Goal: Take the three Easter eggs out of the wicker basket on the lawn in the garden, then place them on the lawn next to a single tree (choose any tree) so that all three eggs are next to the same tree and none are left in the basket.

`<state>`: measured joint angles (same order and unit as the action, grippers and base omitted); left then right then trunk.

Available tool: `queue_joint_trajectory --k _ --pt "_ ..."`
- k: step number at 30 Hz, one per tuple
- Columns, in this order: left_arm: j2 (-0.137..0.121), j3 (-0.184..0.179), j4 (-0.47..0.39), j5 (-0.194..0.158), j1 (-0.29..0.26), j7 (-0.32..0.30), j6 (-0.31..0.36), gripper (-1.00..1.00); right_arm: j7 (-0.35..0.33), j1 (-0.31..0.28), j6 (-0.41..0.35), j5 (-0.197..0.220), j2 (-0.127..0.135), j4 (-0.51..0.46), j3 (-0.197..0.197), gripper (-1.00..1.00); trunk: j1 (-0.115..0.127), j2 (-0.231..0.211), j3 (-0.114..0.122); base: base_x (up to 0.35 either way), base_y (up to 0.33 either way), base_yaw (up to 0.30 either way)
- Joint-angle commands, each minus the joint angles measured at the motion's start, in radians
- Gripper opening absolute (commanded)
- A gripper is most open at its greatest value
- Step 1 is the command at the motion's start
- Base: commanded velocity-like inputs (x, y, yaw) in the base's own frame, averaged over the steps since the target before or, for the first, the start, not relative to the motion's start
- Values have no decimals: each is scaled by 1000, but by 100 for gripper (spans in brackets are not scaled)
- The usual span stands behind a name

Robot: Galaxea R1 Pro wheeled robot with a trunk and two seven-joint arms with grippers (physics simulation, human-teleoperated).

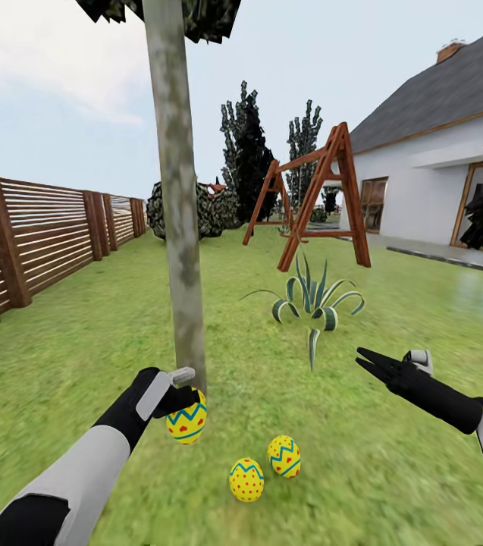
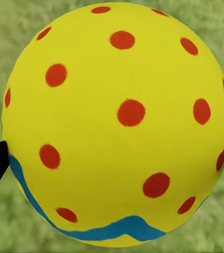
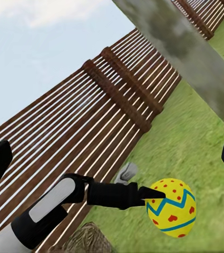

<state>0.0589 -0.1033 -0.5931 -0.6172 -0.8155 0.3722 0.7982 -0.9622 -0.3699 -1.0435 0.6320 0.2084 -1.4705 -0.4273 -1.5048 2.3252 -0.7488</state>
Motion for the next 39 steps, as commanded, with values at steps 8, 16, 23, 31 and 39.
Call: queue_joint_trajectory --k 8,16,23,31,39 --pt "-1 -4 0 -10 -1 10 -13 -100 -6 -1 -4 -2 0 29 -39 100 -31 57 -39 0 0 0" --pt "1 -6 0 -10 -1 10 -33 -100 -12 -1 -4 0 0 44 -41 100 -61 113 -78 0 0 0" --pt "7 -30 -2 -9 -8 10 -34 -100 -13 -1 -4 3 0 49 -66 100 -88 162 -111 0 0 0" --pt "25 -38 -2 -10 -23 10 -34 -100 -10 -1 -4 2 0 50 -70 100 -98 176 -154 0 0 0" --pt "33 -44 -3 -10 -24 10 -34 -100 -7 0 -4 1 -1 50 -69 100 -102 178 -197 0 0 0"
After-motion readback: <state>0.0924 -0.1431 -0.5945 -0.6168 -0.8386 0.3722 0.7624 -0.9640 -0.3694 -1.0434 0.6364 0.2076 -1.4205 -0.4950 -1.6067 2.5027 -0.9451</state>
